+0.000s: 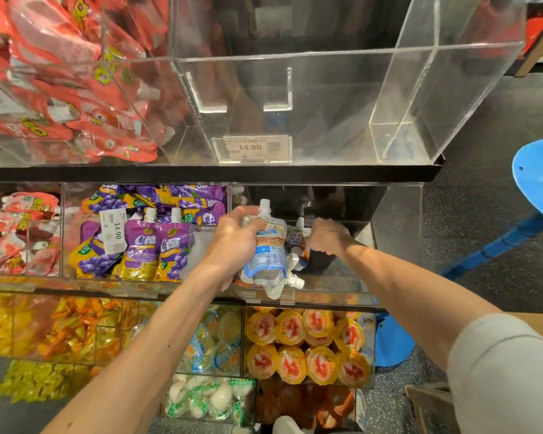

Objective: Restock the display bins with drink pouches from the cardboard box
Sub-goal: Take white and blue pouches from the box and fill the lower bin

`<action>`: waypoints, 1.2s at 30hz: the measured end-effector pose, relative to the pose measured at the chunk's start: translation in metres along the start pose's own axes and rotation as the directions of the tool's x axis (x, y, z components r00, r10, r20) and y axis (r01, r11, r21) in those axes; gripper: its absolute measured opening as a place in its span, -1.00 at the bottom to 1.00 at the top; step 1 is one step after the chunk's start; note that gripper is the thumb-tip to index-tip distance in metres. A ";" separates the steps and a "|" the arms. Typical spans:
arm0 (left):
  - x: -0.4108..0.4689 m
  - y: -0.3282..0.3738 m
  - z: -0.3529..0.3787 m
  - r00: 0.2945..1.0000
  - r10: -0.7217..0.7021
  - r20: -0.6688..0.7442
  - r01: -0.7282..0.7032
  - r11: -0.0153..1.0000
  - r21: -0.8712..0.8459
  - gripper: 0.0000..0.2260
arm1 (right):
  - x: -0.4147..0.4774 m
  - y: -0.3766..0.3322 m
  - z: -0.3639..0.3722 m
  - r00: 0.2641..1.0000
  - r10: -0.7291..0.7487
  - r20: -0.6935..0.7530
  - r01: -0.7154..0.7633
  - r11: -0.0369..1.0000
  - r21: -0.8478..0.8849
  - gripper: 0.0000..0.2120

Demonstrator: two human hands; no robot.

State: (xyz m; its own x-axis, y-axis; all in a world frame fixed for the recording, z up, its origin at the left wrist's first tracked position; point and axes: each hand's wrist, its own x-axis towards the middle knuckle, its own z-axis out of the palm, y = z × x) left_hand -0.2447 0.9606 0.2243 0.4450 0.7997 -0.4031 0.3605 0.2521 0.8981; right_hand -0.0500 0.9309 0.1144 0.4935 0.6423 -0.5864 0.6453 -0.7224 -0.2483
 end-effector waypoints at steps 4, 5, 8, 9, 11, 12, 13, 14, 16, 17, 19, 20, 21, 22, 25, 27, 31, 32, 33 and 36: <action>0.007 0.002 0.005 0.998 -0.063 0.018 0.065 0.986 -0.152 -0.85 | -0.047 0.005 -0.020 0.986 -0.132 0.102 0.078 0.906 0.415 -0.63; 0.010 0.002 0.008 0.995 -0.101 0.024 0.104 0.971 -0.215 -0.86 | -0.064 0.007 -0.026 0.928 -0.200 0.315 -0.012 0.827 0.562 -0.62; 0.015 0.000 0.023 0.979 -0.176 0.099 0.200 0.915 -0.351 -0.85 | -0.098 0.031 -0.038 0.755 -0.425 0.499 -0.210 0.564 0.798 -0.44; 0.016 -0.002 0.029 0.972 -0.192 0.135 0.229 0.901 -0.369 -0.84 | -0.104 0.040 -0.041 0.762 -0.448 0.467 -0.232 0.485 0.843 -0.35; 0.019 -0.005 0.043 0.961 -0.233 0.147 0.273 0.879 -0.391 -0.80 | -0.114 0.052 -0.046 0.802 -0.464 0.377 -0.207 0.377 0.903 -0.30; 0.020 -0.006 0.049 0.962 -0.245 0.124 0.274 0.870 -0.410 -0.77 | -0.118 0.055 -0.046 0.832 -0.446 0.330 -0.171 0.359 0.917 -0.37; 0.022 -0.006 0.054 0.964 -0.248 0.098 0.266 0.862 -0.432 -0.74 | -0.120 0.057 -0.042 0.868 -0.408 0.284 -0.136 0.355 0.925 -0.49; 0.025 -0.007 0.060 0.966 -0.247 0.082 0.257 0.855 -0.451 -0.73 | -0.119 0.059 -0.036 0.912 -0.337 0.236 -0.107 0.359 0.927 -0.63; 0.028 -0.010 0.068 0.970 -0.242 0.031 0.229 0.860 -0.456 -0.74 | -0.114 0.060 -0.024 0.968 -0.190 0.164 -0.093 0.333 0.938 -0.80; 0.028 -0.011 0.072 0.972 -0.236 -0.001 0.210 0.866 -0.453 -0.73 | -0.110 0.060 -0.019 0.978 -0.152 0.141 -0.090 0.299 0.950 -0.84; 0.031 -0.015 0.076 0.977 -0.208 -0.042 0.166 0.872 -0.460 -0.76 | -0.106 0.061 -0.019 0.988 -0.111 0.108 -0.078 0.246 0.966 -0.85; 0.033 -0.017 0.077 0.977 -0.203 -0.067 0.151 0.877 -0.456 -0.77 | -0.104 0.063 -0.022 0.992 -0.092 0.086 -0.063 0.228 0.972 -0.83; 0.034 -0.018 0.076 0.975 -0.206 -0.083 0.145 0.874 -0.464 -0.78 | -0.103 0.064 -0.025 0.996 -0.066 0.058 -0.042 0.223 0.974 -0.82; 0.033 -0.017 0.074 0.974 -0.208 -0.087 0.143 0.869 -0.474 -0.80 | -0.099 0.065 -0.027 0.999 -0.044 0.027 -0.017 0.230 0.973 -0.78; 0.034 -0.017 0.066 0.979 -0.196 -0.057 0.143 0.857 -0.495 -0.79 | -0.078 0.057 -0.031 0.999 0.047 -0.025 0.001 0.437 0.899 -0.85; 0.033 -0.015 0.062 0.979 -0.196 -0.055 0.149 0.872 -0.465 -0.76 | -0.056 0.049 -0.030 0.993 0.115 0.035 -0.099 0.616 0.781 -0.90; 0.032 -0.015 0.056 0.977 -0.204 -0.068 0.166 0.916 -0.364 -0.79 | -0.006 0.041 -0.016 0.991 0.125 0.043 -0.125 0.777 0.617 -0.81; 0.031 -0.016 0.053 0.976 -0.204 -0.076 0.166 0.924 -0.344 -0.80 | 0.005 0.039 -0.012 0.992 0.124 0.040 -0.121 0.773 0.623 -0.81; 0.031 -0.017 0.051 0.976 -0.202 -0.082 0.164 0.928 -0.334 -0.81 | 0.015 0.038 -0.007 0.990 0.137 0.045 -0.134 0.765 0.630 -0.77; 0.032 -0.021 0.044 0.977 -0.192 -0.088 0.157 0.938 -0.309 -0.82 | 0.036 0.037 -0.001 0.981 0.173 0.089 -0.191 0.773 0.605 -0.71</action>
State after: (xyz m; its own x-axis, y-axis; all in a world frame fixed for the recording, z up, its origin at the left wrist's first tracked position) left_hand -0.2019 0.9569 0.1849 0.2938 0.7809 -0.5513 0.1541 0.5305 0.8336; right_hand -0.0076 0.9275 0.0849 0.5441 0.4823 -0.6865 0.0516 -0.8360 -0.5464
